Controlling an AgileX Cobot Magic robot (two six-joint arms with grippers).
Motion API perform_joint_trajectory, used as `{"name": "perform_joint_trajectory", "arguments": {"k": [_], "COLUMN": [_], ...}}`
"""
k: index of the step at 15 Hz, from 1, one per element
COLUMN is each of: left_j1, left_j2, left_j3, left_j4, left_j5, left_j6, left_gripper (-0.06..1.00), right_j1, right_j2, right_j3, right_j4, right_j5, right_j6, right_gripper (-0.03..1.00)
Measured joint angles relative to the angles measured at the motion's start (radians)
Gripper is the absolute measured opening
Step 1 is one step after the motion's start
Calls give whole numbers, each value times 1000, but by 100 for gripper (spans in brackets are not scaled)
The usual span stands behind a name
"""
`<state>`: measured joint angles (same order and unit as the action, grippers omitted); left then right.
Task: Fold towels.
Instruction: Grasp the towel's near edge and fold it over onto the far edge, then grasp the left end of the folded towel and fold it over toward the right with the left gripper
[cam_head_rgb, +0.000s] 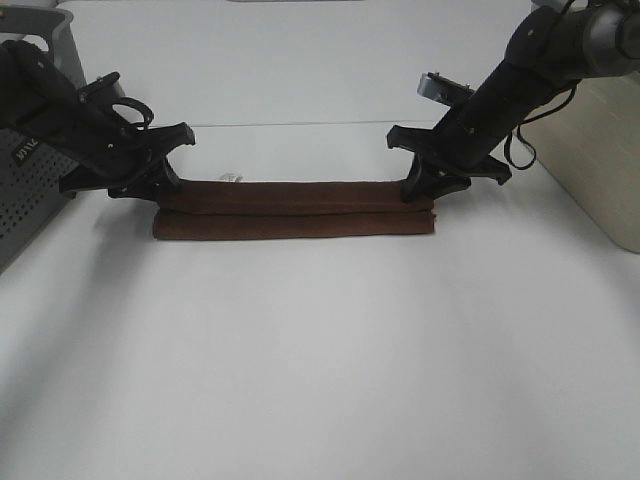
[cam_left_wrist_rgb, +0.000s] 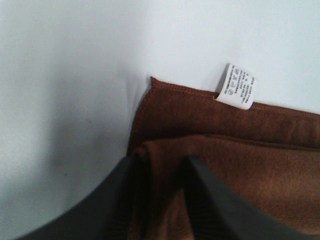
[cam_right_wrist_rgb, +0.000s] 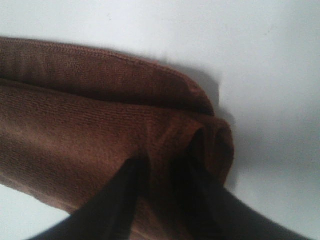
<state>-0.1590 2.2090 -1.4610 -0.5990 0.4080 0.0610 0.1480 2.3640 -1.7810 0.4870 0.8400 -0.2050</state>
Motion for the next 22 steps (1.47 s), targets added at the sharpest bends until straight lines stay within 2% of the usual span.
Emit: {"name": "perform_joint_trajectory", "arguments": {"k": [2,3,5,7,9,12,14,16,17,19,20,22], "left_j1": [0,0,0,0,0,-1,-4,-12,-14,-14,-14,-14], "left_j2": [-2,-3,1,7,26,54,75,93,99,97,85,43], "left_j3": [-17,-18,-18,-18,-18,-48,-80,-105,-110,-110,-110,-110], "left_j4": [22,33,70,84,85,42,14,10,10,24,52,122], "left_j5": [21,34,60,71,70,73,83,111,123,137,144,153], "left_j6": [-1,-17,-61,-66,-67,-51,-44,-43,-43,-43,-43,-61], "left_gripper": [70,75,77,77,77,75,69,57,46,11,5,5], "right_j1": [0,0,0,0,0,0,0,0,0,0,0,0], "right_j2": [-10,-22,-59,-74,-74,-74,-74,-74,-74,-74,-74,-77], "right_j3": [0,0,0,0,0,0,0,0,0,0,0,0], "right_j4": [2,-7,-17,-20,-27,-28,-28,-30,-32,-32,-32,-32], "right_j5": [16,24,36,45,45,45,44,44,44,44,46,47], "right_j6": [2,2,2,2,2,2,2,2,2,2,2,2], "right_gripper": [69,78,83,84,85,85,85,85,85,85,85,85]}}
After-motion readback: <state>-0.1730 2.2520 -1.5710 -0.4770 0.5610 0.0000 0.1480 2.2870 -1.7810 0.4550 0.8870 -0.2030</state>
